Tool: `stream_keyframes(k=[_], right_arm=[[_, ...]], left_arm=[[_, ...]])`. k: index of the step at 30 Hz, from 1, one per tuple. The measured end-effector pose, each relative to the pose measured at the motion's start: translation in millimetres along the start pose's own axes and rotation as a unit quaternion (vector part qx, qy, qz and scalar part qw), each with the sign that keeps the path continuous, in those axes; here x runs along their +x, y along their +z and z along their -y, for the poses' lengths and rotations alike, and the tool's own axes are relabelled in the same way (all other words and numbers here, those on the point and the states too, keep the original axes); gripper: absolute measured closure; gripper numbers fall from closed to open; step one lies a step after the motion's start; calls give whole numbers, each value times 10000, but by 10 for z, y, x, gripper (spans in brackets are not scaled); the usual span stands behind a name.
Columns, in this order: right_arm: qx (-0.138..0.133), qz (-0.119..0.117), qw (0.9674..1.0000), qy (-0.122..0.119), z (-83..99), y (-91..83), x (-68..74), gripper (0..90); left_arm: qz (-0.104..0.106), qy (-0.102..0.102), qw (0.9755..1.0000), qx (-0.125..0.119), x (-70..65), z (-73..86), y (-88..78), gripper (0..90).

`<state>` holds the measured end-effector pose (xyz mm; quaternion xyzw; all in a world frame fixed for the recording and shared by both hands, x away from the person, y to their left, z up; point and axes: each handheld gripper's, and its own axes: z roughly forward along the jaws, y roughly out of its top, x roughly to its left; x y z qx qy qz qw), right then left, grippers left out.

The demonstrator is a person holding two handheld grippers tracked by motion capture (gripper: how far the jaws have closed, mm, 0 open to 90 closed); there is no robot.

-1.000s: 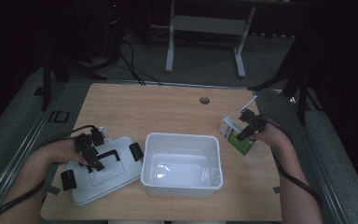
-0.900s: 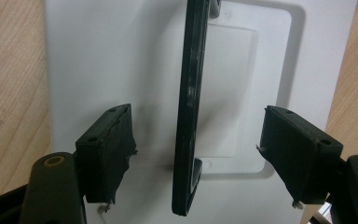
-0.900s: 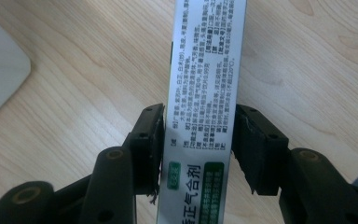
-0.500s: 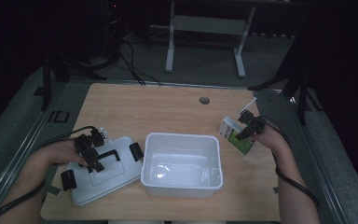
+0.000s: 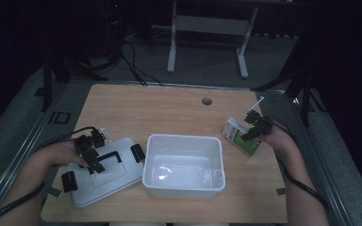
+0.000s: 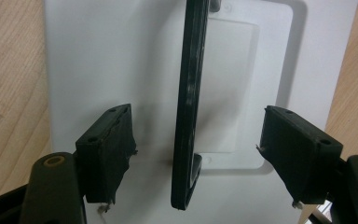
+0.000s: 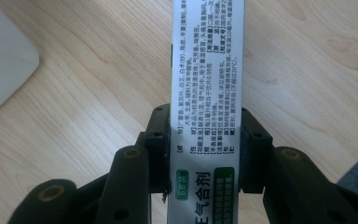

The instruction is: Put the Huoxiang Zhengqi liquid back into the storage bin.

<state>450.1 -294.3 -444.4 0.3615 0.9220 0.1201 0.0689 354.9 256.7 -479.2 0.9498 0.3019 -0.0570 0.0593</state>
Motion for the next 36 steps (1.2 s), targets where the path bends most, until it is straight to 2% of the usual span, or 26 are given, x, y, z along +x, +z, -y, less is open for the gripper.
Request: stream_keyframes(k=[7, 15, 23, 31, 36], right_arm=[[-158, -80, 9993, -322, 63, -213, 104, 634], [-103, -67, 9977, -669, 78, -479, 232, 635], [-225, 17, 9939, -1078, 45, -818, 380, 635], [-448, -2, 9873, -1524, -34, -1149, 596, 636], [-532, -91, 9808, -1875, -102, -1270, 778, 636]], left_arm=[[20, 5, 10000, 1, -5, -8, 6, 262], [-6, 17, 10000, -28, -18, -25, -14, 262], [-22, 1, 10000, 17, -18, -11, -15, 262], [-1, 3, 10000, 19, -25, -13, -20, 262], [-2, 19, 10000, -6, -43, -27, -27, 262]])
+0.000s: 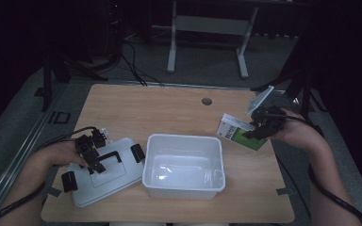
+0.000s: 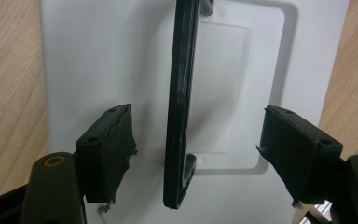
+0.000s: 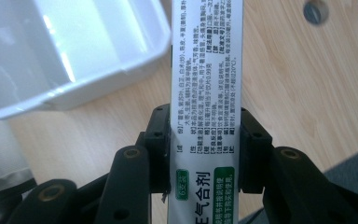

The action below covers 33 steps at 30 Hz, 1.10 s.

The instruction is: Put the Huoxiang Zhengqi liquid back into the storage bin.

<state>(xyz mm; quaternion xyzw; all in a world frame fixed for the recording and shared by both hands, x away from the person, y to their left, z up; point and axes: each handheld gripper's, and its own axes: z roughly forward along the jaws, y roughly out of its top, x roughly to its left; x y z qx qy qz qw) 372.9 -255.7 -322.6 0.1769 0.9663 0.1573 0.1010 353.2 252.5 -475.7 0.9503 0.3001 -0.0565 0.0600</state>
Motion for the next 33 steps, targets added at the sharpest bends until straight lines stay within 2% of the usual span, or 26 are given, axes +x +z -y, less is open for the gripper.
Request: stream_keyframes(k=[13, 20, 27, 33], right_arm=[[-224, -251, 9974, -639, -331, -73, 373, 636], [-240, -385, 9933, -1064, -503, -50, 618, 636], [-289, -542, 9885, -1379, -622, 16, 802, 636], [-144, -652, 9850, -1589, -704, 103, 934, 636]], left_arm=[[-47, -22, 10000, 58, 5, 35, -8, 262], [-37, -39, 10000, 18, -4, 43, -22, 262], [-49, -10, 10000, 56, -9, 30, -20, 262], [-48, -4, 10000, 49, -16, 26, -22, 262]])
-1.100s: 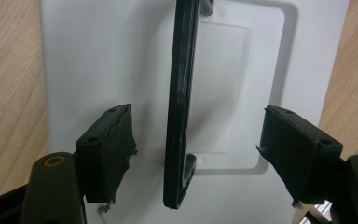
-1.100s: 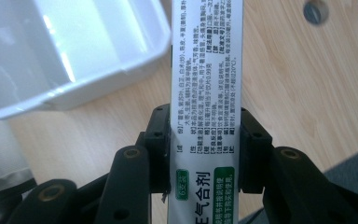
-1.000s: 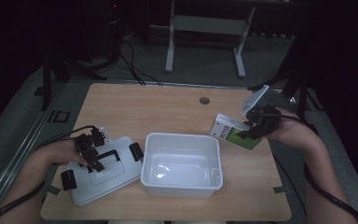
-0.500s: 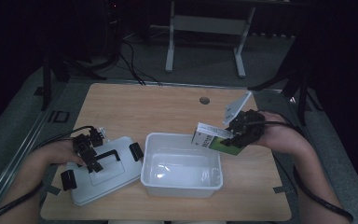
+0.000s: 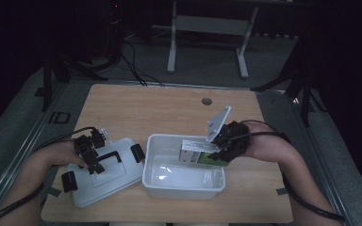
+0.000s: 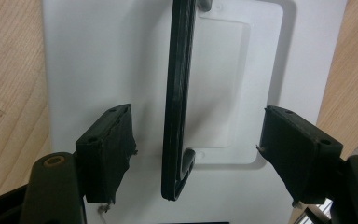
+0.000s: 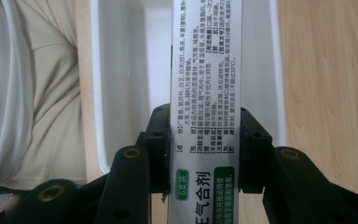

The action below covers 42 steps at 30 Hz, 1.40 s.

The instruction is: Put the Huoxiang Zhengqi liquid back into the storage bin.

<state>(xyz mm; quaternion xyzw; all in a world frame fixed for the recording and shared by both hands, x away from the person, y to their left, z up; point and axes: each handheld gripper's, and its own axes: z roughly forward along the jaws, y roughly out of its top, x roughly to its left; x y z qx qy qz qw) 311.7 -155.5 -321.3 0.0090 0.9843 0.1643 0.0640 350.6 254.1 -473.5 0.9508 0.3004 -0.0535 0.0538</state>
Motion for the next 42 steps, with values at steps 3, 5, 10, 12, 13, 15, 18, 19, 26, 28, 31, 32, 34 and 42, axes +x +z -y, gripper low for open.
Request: stream_keyframes(k=[3, 5, 10, 12, 13, 15, 18, 19, 26, 28, 31, 32, 34, 42], right_arm=[[11, -81, 10000, -55, -28, 54, 26, 636], [17, -107, 9999, -109, -44, 89, 40, 636], [-84, -165, 9997, -135, -99, 148, 62, 636], [-103, -217, 9996, -170, -128, 180, 67, 635], [-112, -228, 9995, -172, -142, 202, 72, 635], [-84, -261, 9994, -218, -166, 256, 82, 635], [-35, -308, 9993, -230, -183, 342, 83, 635], [-33, -318, 9993, -217, -183, 370, 82, 635], [-7, -418, 9990, -175, -168, 544, 63, 635], [2, -438, 9989, -164, -157, 595, 56, 635], [-17, -508, 9986, -126, -134, 670, 61, 635], [-6, -523, 9986, -108, -124, 695, 66, 635], [50, -571, 9983, -96, -106, 748, 74, 635], [89, -654, 9978, 69, -15, 936, 92, 635]], left_arm=[[-6, -10, 10000, -7, 6, 10, 3, 262], [-7, -9, 10000, -5, 6, 13, 8, 262], [-3, -6, 10000, 6, 5, 10, 20, 262], [-9, -6, 10000, 20, 2, 5, 27, 262], [-6, -7, 10000, 26, 2, 2, 29, 262], [3, 4, 10000, 24, 3, 0, 33, 262], [7, 6, 10000, 28, 5, 3, 38, 262], [4, 2, 10000, 27, 6, 5, 38, 262], [-2, -2, 10000, 17, 7, 21, 37, 262], [-16, -9, 10000, 16, 7, 24, 33, 262], [-17, -1, 10000, 24, 6, 29, 34, 262], [-10, 0, 10000, 25, 6, 29, 35, 262], [-16, -1, 10000, 29, 4, 29, 38, 262], [-8, 13, 10000, 37, 2, 25, 39, 262]])
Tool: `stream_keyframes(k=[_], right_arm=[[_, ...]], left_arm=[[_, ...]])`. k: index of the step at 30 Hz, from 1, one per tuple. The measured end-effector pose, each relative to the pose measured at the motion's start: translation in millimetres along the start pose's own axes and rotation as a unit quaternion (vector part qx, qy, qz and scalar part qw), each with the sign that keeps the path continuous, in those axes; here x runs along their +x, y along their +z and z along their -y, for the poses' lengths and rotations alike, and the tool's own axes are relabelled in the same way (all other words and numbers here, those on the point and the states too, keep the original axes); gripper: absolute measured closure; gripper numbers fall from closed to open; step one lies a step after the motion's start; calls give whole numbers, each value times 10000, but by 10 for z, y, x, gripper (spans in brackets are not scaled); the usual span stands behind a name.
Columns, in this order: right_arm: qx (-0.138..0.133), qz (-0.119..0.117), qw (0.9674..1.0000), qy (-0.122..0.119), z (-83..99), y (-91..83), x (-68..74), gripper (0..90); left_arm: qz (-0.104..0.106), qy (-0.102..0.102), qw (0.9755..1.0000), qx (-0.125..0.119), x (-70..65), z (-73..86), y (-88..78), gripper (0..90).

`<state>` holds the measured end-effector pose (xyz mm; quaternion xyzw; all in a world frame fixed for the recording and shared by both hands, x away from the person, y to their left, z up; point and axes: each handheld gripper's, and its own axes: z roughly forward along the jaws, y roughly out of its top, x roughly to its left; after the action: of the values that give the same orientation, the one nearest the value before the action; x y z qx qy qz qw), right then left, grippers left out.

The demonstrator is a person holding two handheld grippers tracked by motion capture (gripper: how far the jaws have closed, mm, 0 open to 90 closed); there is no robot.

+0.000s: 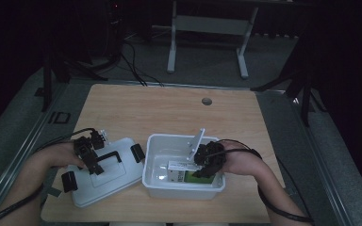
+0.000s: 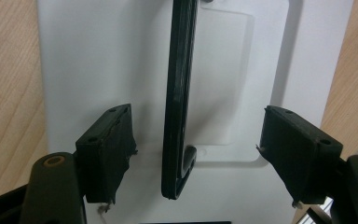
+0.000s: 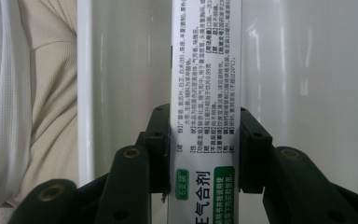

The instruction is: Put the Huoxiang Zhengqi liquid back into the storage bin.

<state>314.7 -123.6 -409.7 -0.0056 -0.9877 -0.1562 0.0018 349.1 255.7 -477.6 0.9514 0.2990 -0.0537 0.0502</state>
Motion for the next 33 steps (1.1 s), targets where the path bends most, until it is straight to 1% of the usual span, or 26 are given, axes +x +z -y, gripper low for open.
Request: stream_keyframes(k=[5, 7, 9, 13, 17, 21, 25, 27, 29, 33], right_arm=[[-9, -66, 9999, 95, 44, 98, 6, 634], [-12, -50, 9999, 122, 58, 127, 8, 634], [-12, -34, 9999, 164, 68, 158, 4, 634], [35, -43, 9997, 241, 83, 213, -16, 634], [143, 69, 9995, 285, 89, 267, -44, 634], [192, 20, 9992, 355, 101, 313, -55, 633], [255, 4, 9990, 380, 110, 361, -69, 631], [335, -18, 9988, 348, 115, 391, -73, 629], [328, -57, 9987, 379, 116, 392, -77, 624], [457, -45, 9984, 319, 111, 412, -75, 606]], left_arm=[[-5, -20, 10000, 16, 1, 9, 6, 262], [-18, -32, 10000, 27, 2, 13, 9, 262], [33, -13, 10000, 30, 0, 16, 11, 262], [22, -21, 10000, 25, -4, 10, 18, 262], [15, -14, 10000, 43, 1, 11, 27, 262], [12, -31, 10000, 50, 7, 21, 29, 262], [2, -26, 10000, 58, 12, 31, 31, 262], [-6, -42, 10000, 62, 10, 34, 30, 263], [-1, -52, 10000, 51, 13, 37, 28, 262], [-5, -31, 10000, 56, 12, 31, 29, 262]])
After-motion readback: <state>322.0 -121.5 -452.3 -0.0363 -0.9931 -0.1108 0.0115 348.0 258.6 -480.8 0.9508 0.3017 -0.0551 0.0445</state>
